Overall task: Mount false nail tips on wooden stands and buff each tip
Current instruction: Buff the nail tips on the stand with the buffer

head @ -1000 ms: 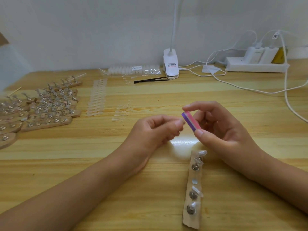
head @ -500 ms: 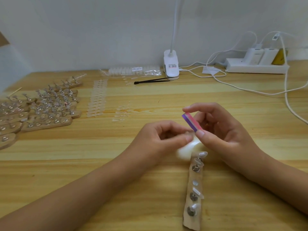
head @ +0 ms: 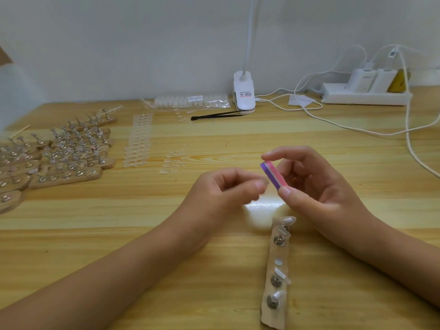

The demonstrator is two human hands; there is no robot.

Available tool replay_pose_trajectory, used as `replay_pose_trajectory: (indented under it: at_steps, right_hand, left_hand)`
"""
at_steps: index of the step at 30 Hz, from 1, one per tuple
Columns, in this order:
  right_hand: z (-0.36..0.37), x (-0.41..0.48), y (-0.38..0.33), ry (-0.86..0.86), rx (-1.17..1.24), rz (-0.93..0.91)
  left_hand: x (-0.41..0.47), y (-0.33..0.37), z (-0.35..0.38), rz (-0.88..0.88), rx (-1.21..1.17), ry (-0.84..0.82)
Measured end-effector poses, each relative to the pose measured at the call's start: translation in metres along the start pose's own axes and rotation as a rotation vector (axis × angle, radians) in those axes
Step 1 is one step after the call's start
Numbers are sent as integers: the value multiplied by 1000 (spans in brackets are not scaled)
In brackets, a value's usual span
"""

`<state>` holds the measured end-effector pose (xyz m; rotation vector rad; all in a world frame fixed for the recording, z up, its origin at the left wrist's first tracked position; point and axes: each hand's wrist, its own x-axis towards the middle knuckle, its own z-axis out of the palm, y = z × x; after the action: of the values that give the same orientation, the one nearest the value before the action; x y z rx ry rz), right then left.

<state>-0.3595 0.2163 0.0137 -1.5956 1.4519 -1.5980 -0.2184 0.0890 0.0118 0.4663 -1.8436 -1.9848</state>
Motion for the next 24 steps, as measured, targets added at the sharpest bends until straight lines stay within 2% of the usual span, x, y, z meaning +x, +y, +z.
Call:
replay_pose_trajectory:
  at_steps: [2, 6, 9, 12, 16, 20, 24]
  right_hand:
    - [0, 0, 0, 6, 3, -1]
    - [-1, 0, 1, 1, 9, -3]
    - [-1, 0, 2, 1, 4, -8]
    - [-1, 0, 2, 1, 3, -2]
    - [-1, 0, 1, 10, -12, -12]
    - [0, 1, 1, 10, -9, -4]
    - [-1, 0, 1, 9, -14, -18]
  left_hand:
    - [-4, 2, 4, 21, 66, -71]
    - [2, 1, -1, -30, -105, 46]
    - [1, -1, 0, 3, 18, -2]
    - [2, -1, 0, -20, -60, 36]
    - [-2, -1, 2, 22, 64, -51]
    - [1, 0, -1, -23, -61, 39]
    - [-1, 1, 2, -5, 20, -36]
